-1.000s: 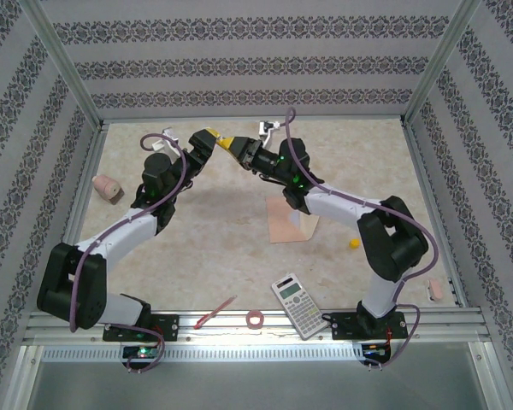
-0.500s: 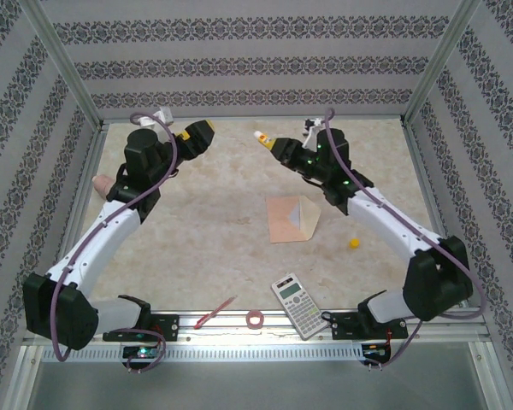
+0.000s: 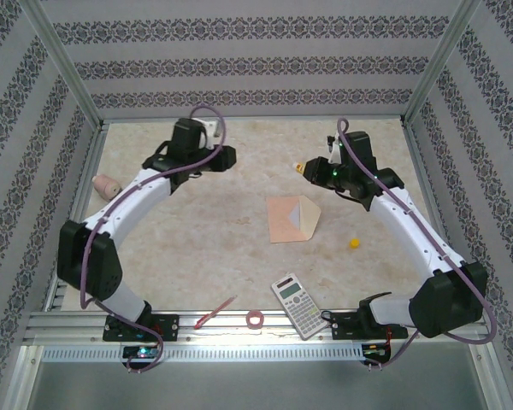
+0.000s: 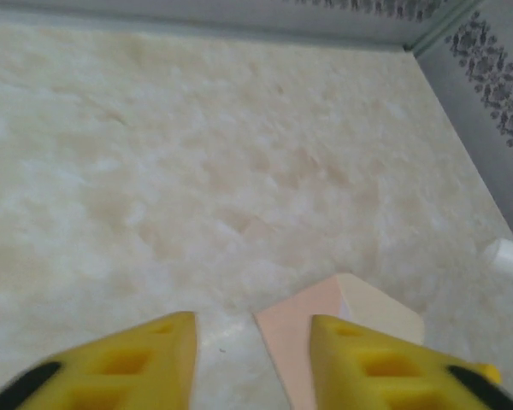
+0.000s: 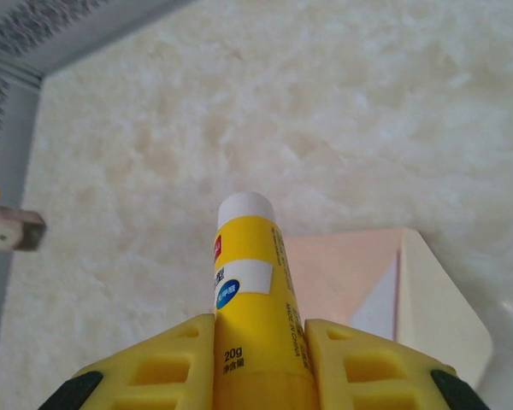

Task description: Place the letter into the envelope and seal it

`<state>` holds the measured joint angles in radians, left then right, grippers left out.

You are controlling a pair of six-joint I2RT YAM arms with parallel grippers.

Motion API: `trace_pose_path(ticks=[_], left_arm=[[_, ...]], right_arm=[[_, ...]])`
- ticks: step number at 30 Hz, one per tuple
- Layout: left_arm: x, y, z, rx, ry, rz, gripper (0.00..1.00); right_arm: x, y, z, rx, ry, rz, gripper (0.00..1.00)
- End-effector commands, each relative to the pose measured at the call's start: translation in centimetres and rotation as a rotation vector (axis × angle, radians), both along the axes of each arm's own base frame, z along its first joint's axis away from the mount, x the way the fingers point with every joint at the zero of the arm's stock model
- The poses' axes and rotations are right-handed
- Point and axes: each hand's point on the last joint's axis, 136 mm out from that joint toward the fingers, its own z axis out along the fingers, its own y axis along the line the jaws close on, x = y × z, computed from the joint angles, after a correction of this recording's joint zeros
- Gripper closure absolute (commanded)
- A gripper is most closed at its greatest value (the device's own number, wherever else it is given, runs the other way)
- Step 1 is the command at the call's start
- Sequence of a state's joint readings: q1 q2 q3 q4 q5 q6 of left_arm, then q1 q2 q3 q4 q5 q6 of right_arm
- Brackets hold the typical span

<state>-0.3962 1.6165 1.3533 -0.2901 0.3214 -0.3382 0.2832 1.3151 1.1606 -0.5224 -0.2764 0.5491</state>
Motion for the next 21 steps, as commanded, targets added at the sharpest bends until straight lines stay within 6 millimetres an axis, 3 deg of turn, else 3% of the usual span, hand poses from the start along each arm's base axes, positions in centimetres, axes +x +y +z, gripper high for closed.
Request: trace_pose_path(ticks=[1,2,6,11,21], left_arm=[[-0.9,-3.2,-1.6,0.116,-0.013,-0.138,0.95],[-0.9,-4.0,-2.6,0.131,0.001,-0.156,1.00],[-1.3,-7.3,-6.5,0.159,0.066,-0.242,1.00],[-1.2,-9.9,-10.8,0.179,0.118,-0.291,1.00],[-1.1,-12.7,-14.1,0.165,0.154,-0.331,1.00]], right_arm=[[-1.6,-0.9,-1.6,-0.081,0.062,0.026,0.89],[-1.7,-1.0,-2.2,-0.087,0.078,0.032,0.89],[-2.4,-1.0,-3.9,-0.125,0.124,0.050,0.90],[-2.9,-0.9,-5.8,-0.140,0.173,0.072,0.90],[-3.4,0.2,-8.6,-0.172,0.249,0.130,0.91]])
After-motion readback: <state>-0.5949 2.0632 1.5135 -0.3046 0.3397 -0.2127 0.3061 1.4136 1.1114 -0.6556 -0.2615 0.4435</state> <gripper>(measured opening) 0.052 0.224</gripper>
